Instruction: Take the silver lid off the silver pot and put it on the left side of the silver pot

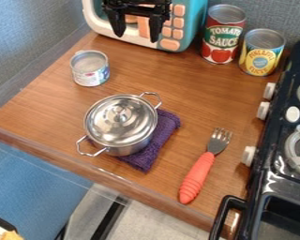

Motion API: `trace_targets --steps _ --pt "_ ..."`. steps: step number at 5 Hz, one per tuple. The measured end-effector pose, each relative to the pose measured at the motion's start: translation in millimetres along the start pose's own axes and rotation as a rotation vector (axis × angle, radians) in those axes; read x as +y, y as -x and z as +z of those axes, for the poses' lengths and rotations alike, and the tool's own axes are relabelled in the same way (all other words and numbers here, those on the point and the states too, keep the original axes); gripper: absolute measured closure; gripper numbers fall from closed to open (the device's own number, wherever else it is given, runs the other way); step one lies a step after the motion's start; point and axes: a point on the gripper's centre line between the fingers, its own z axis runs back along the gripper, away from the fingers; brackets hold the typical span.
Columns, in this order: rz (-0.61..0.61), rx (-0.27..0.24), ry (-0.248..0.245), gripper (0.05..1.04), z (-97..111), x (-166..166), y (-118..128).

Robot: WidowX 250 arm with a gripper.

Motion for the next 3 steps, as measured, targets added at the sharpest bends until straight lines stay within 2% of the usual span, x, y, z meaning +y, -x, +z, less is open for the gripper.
trace_targets --steps 1,2,3 --pt "-0.003 0.040 0.004 0.085 -13.1 -1.2 8.4" --pt "-0.049 0.077 0.036 0.085 -4.7 -4.9 49.1" --pt "-0.099 0.044 0.045 0.085 22.0 -5.6 80.6"
